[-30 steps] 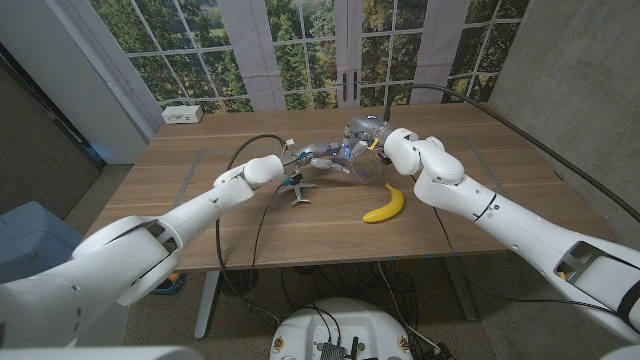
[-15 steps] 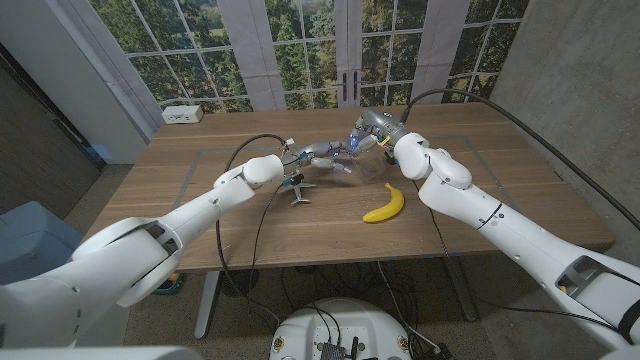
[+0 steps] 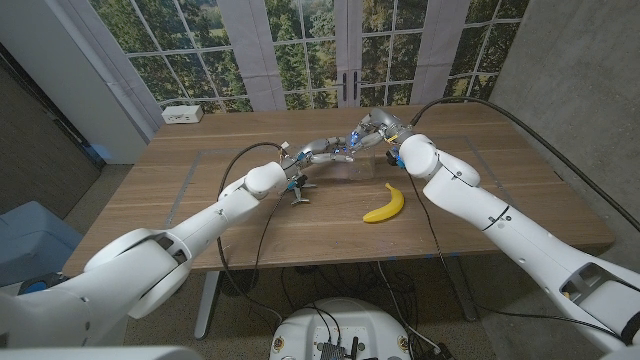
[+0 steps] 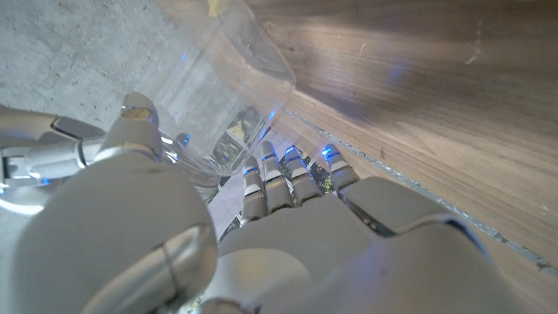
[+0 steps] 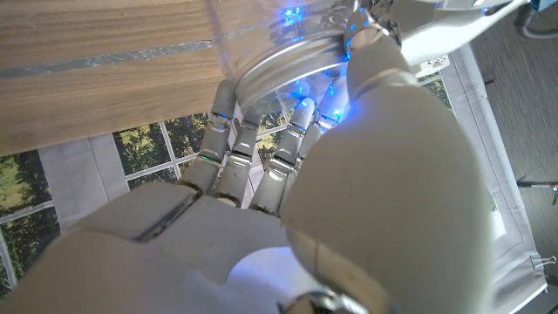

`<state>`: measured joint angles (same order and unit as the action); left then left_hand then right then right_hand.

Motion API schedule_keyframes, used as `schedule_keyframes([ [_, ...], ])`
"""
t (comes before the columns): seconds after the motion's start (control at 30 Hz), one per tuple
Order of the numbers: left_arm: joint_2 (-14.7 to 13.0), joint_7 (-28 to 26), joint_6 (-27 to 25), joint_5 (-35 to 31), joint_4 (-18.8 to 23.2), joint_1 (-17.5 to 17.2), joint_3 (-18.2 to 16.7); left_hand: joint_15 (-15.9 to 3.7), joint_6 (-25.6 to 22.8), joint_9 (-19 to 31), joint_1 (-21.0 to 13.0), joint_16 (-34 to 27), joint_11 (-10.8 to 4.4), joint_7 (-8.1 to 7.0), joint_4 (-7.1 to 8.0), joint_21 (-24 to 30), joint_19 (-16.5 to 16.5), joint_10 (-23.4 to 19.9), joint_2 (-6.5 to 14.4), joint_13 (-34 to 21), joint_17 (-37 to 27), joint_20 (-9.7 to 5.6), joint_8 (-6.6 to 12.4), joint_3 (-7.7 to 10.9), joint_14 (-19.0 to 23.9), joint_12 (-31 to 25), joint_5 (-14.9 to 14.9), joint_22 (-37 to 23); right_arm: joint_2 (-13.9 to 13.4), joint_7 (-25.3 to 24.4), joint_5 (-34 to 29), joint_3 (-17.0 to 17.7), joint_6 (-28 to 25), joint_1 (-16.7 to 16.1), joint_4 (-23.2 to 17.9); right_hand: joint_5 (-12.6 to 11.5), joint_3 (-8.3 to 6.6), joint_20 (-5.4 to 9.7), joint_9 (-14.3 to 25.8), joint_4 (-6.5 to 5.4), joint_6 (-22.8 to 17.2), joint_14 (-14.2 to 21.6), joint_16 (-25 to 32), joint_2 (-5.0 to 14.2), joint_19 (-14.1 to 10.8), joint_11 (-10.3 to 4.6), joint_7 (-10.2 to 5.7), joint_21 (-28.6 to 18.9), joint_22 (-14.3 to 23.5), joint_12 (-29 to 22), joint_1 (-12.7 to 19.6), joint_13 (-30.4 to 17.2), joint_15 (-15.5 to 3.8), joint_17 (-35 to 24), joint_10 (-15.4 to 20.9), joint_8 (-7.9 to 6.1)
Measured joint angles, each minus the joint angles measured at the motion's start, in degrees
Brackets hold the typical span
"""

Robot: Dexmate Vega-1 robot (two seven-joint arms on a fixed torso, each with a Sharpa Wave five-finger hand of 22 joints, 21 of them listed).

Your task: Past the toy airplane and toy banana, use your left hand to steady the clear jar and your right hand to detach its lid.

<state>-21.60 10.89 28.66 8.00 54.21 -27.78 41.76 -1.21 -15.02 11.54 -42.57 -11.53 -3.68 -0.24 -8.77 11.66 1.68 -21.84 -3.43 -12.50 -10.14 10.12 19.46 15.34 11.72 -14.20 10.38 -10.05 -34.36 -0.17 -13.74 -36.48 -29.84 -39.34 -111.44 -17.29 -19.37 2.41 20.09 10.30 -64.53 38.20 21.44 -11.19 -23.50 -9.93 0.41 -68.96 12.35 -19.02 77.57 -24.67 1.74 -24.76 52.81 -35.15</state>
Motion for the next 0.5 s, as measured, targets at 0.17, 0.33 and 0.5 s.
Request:
schedule_keyframes([
  [0.17, 0.18, -0.53, -0.38, 1.09, 0.54, -0.46, -0.43, -0.42, -1.86, 0.07, -2.1, 0.0, -1.62, -0.18, -1.18, -0.06, 0.2, -2.69, -0.01, 0.27, 0.02, -0.2, 0.69, 1.13, 0.57, -0.26, 0.25, 0.0, -1.14, -0.93, 2.76, 0.19, 2.09, -0.46, -0.55, 0.06, -1.14, -0.29, 0.27, 1.13, 0.0, -0.01, -0.01, 0.07, -0.12, 0.0, 0.0, 0.01, -0.9, 0.0, -0.07, -0.48, 0.01, 0.01, 0.0, 0.0],
  [0.33, -0.24, -1.65, -2.02, 1.03, 2.76, -1.1, -0.59, -1.12, -10.79, 0.58, -5.78, -1.05, -2.91, -1.19, -2.79, -0.11, 3.96, -10.79, -0.93, 0.11, 0.02, -1.24, 4.75, 2.82, 6.09, -2.94, 1.23, 0.19, -2.06, -1.79, 5.11, 0.25, 4.22, -0.75, -0.87, -0.04, -1.29, -0.29, 0.27, 1.28, 0.0, 0.0, -0.01, 0.07, -0.12, 0.22, 0.0, 0.02, -0.94, 0.0, -0.07, -0.72, 0.02, 0.02, 0.22, 0.0],
  [0.5, -0.74, -3.69, -3.71, 0.18, 5.5, -2.01, -0.7, -1.28, -12.8, 1.68, -7.2, -2.27, -0.15, 0.81, -3.72, -0.12, 6.91, -15.28, -2.36, -0.78, -0.07, -2.81, 9.29, 3.74, 11.77, -4.94, 1.77, 0.2, -2.84, -2.39, 6.51, 0.21, 5.43, -0.89, -1.12, -0.17, -1.59, -0.43, -0.11, 1.58, 0.0, -0.01, -0.67, 0.07, -0.24, 0.5, 0.0, 0.19, -1.67, 0.12, -0.07, -1.19, 0.01, 0.06, 0.06, 0.71],
])
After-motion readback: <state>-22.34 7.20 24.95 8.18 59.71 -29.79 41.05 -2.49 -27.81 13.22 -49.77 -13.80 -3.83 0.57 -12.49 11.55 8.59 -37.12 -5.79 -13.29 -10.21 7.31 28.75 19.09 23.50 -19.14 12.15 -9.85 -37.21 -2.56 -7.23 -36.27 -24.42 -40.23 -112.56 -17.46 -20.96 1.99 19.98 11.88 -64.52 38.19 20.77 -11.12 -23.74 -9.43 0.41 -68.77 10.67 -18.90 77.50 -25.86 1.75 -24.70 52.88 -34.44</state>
